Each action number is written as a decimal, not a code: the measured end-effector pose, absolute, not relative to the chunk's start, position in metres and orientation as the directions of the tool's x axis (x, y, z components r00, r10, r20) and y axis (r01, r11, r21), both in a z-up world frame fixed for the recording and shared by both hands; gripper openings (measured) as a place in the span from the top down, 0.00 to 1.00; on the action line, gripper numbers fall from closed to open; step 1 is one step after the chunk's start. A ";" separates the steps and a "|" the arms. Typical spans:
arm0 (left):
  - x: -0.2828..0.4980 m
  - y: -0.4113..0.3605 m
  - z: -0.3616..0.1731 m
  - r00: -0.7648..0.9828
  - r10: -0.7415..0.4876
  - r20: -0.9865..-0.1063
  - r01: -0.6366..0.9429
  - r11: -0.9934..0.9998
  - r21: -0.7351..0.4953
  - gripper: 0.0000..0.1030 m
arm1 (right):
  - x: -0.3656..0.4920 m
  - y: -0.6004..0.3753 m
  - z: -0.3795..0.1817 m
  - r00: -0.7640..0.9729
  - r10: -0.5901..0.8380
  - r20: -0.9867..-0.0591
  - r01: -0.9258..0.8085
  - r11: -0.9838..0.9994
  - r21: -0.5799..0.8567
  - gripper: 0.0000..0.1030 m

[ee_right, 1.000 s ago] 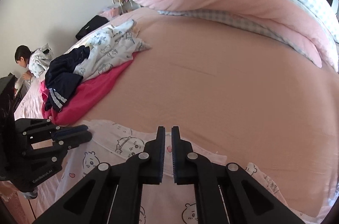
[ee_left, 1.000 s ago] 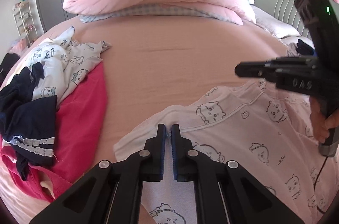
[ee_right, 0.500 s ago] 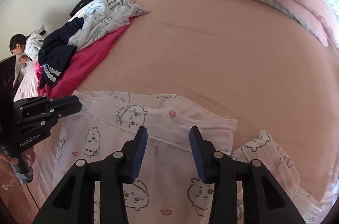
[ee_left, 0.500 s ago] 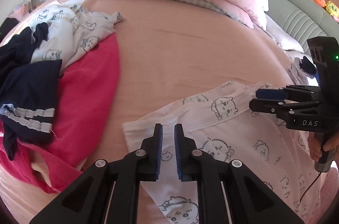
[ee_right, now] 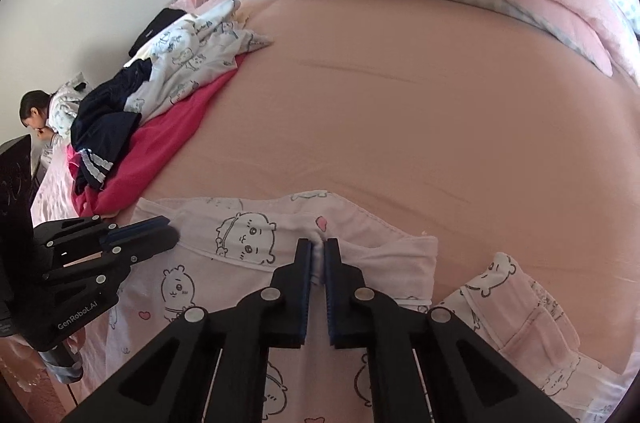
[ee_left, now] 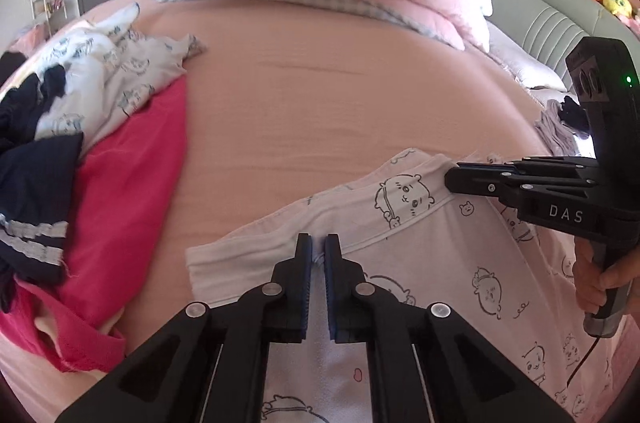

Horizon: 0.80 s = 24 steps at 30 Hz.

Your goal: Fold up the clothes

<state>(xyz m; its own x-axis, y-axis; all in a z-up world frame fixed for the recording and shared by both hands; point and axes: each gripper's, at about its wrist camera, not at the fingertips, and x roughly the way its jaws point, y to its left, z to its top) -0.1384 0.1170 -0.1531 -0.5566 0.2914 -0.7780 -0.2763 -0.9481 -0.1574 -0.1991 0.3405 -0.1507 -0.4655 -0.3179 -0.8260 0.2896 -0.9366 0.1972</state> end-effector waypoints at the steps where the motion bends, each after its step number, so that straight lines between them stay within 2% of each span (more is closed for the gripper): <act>1: -0.139 0.117 -0.151 -0.563 0.291 -0.774 -0.277 -0.948 -0.155 0.96 | -0.198 0.340 -0.147 -0.478 -0.321 -0.817 0.293 -0.936 0.197 0.96; 8: -0.142 0.118 -0.146 -0.588 0.276 -0.761 -0.283 -0.951 -0.127 0.96 | -0.199 0.335 -0.121 -0.556 -0.310 -0.772 0.295 -0.941 0.165 0.96; 11: -0.151 0.118 -0.162 -0.546 0.242 -0.802 -0.262 -0.959 -0.111 0.96 | -0.212 0.335 -0.129 -0.508 -0.294 -0.809 0.276 -0.946 0.170 0.96; 14: -0.159 0.112 -0.177 -0.526 0.258 -0.810 -0.233 -0.960 -0.154 0.96 | -0.219 0.344 -0.148 -0.409 -0.302 -0.861 0.228 -0.948 0.224 0.94; 19: -0.170 0.114 -0.176 -0.542 0.234 -0.807 -0.215 -0.967 -0.136 0.96 | -0.205 0.339 -0.161 -0.387 -0.259 -0.885 0.256 -0.952 0.166 0.94; 22: -0.173 0.104 -0.175 -0.526 0.281 -0.803 -0.203 -0.958 -0.202 0.95 | -0.200 0.343 -0.156 -0.401 -0.279 -0.873 0.238 -0.951 0.195 0.93; 23: -0.172 0.100 -0.172 -0.520 0.304 -0.798 -0.205 -0.952 -0.228 0.95 | -0.199 0.345 -0.155 -0.405 -0.286 -0.868 0.233 -0.951 0.205 0.91; 24: -0.171 0.097 -0.168 -0.518 0.320 -0.793 -0.211 -0.946 -0.245 0.95 | -0.196 0.347 -0.152 -0.415 -0.298 -0.860 0.231 -0.949 0.217 0.82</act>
<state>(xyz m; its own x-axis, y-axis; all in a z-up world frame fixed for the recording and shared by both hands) -0.1714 0.0969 -0.1679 -0.5179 0.3204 -0.7932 -0.2111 -0.9464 -0.2445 -0.1964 0.3469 -0.1518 -0.4151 -0.2975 -0.8598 0.2309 -0.9485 0.2167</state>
